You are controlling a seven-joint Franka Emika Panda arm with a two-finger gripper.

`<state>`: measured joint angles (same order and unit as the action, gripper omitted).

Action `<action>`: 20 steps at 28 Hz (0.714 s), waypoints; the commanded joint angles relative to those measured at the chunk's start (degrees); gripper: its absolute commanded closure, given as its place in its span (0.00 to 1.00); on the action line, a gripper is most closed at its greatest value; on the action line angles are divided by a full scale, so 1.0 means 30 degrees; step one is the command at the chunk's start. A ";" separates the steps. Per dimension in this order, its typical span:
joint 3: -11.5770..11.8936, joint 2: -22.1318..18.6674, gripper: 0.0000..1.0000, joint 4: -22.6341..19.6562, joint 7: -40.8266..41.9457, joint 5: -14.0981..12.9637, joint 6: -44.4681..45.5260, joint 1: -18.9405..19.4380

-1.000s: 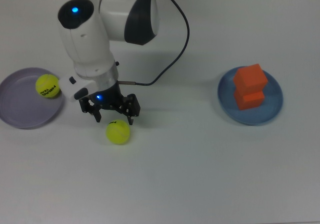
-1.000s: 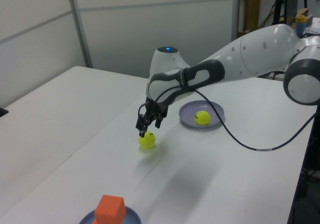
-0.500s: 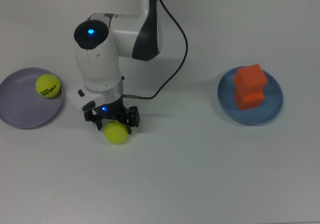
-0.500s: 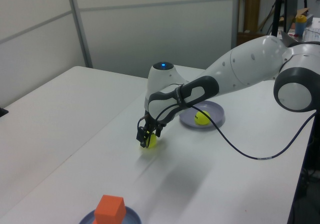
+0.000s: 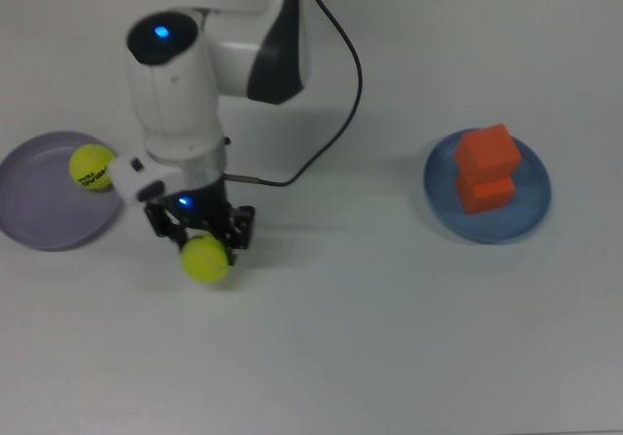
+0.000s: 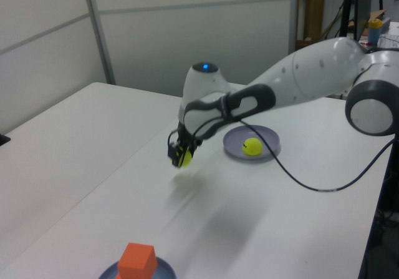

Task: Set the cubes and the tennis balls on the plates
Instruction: 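Carry the second tennis ball onto the lavender plate and release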

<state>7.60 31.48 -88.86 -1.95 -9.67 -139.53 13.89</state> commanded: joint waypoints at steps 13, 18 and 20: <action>0.0075 -0.1794 1.00 -0.0673 0.0885 -0.0117 0.2711 -0.5595; 0.0075 -0.1413 1.00 -0.0995 0.1383 -0.0001 0.2858 -0.6183; 0.0075 -0.1325 1.00 -0.0996 0.1471 0.0029 0.2858 -0.6242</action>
<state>8.15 27.43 -90.89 1.18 -9.68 -132.13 -4.50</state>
